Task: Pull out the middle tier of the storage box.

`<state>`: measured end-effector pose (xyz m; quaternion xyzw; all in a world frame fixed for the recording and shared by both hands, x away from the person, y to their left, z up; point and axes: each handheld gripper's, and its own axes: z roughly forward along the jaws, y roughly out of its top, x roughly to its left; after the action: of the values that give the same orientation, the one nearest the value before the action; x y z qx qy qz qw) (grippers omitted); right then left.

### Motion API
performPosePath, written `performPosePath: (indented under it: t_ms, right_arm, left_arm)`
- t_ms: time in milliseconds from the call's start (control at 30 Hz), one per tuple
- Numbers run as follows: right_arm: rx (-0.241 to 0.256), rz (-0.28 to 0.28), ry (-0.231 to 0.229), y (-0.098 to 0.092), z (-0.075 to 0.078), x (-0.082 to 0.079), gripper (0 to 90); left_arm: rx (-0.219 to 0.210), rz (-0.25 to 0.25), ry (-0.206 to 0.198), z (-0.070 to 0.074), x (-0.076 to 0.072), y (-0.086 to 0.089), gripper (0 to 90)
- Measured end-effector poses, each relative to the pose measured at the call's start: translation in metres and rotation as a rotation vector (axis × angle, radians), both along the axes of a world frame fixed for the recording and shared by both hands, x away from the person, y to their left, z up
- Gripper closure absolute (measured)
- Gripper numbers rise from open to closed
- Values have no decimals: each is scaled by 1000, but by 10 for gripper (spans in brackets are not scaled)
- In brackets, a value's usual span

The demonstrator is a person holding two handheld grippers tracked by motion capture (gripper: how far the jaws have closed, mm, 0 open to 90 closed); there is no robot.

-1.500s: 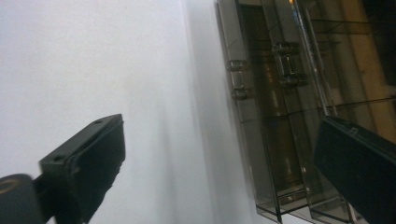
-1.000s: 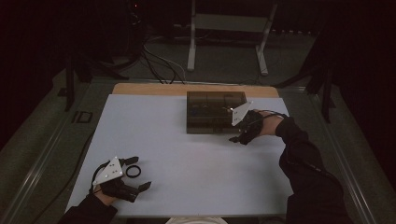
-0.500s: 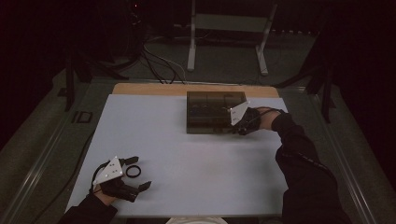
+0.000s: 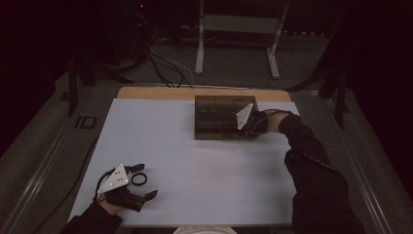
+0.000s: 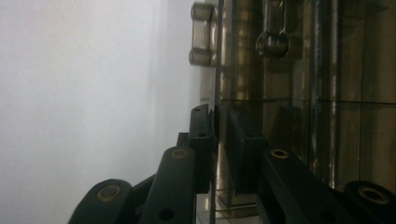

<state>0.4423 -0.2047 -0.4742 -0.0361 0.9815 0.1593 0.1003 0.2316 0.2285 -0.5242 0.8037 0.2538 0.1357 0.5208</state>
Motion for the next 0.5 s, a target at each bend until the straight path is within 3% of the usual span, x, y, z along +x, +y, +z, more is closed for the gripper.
performPosePath:
  t_ms: [167,500]
  right_arm:
    - [-42,4,32,7,-4,3,841]
    - [-35,-15,64,7,-4,4,857]
  left_arm:
    - [4,0,0,0,0,0,10]
    - [-4,0,-2,0,1,1,10]
